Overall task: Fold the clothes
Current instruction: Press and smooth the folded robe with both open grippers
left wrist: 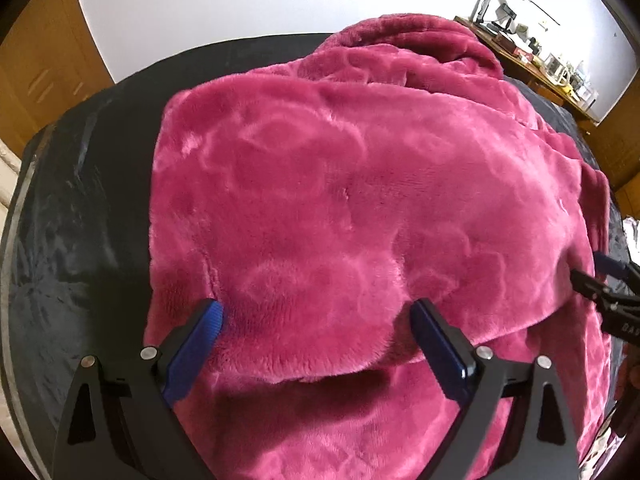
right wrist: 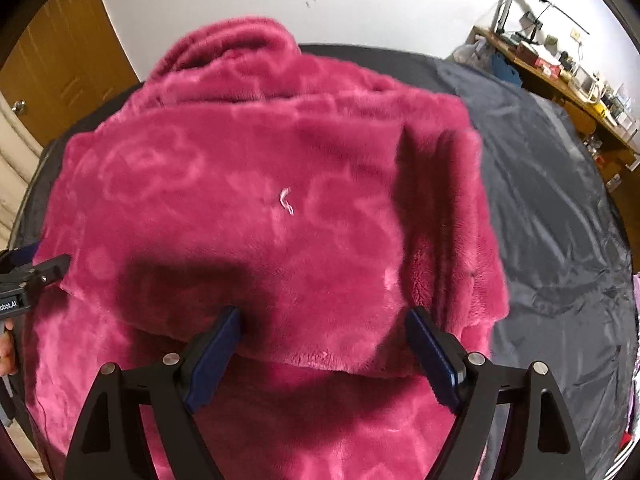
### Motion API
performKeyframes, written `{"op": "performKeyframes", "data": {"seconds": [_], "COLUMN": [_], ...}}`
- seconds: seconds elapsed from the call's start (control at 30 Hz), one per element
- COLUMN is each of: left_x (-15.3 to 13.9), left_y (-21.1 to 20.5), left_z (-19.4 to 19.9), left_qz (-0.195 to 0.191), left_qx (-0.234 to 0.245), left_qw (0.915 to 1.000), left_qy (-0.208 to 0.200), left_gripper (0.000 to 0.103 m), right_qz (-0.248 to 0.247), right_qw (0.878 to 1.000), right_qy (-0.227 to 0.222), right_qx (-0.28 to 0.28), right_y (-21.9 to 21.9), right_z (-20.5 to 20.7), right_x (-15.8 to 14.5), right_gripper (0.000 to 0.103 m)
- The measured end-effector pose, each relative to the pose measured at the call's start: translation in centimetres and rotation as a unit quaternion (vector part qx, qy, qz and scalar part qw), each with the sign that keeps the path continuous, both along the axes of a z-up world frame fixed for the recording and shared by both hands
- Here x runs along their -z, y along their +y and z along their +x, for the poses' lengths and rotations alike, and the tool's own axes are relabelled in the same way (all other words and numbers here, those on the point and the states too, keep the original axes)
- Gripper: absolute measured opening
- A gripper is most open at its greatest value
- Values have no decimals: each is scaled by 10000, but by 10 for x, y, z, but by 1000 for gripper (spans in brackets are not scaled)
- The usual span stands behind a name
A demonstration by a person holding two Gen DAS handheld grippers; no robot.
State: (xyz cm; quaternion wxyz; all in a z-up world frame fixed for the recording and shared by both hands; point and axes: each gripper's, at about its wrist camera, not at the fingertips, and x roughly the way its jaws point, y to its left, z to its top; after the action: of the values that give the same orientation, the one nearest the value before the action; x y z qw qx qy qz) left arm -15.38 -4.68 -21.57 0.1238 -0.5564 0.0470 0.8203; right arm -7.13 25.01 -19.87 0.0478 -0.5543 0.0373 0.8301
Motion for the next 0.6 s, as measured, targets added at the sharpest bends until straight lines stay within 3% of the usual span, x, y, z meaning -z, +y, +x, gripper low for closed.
{"op": "performKeyframes", "data": {"seconds": [0.17,0.33,0.6], "left_x": [8,8,-21], "left_y": [-2,-5,-18], "left_z": [-3,-1,23], "left_qz": [-27,-44,-88], "left_qx": [-20,-41,-191], "left_qw": [10000,10000,9998], "left_qy": [39,49,-75], "left_gripper": [101,102,102], "right_qz": [92,159,62], "right_qw": [9999,9997,9999], "right_qy": [22,64,109], "right_qx": [-104,-181,8], "right_y": [-3,-5,7], "right_z": [-5,-4,18], "right_x": [8,8,-8], "right_gripper": [96,97,97]}}
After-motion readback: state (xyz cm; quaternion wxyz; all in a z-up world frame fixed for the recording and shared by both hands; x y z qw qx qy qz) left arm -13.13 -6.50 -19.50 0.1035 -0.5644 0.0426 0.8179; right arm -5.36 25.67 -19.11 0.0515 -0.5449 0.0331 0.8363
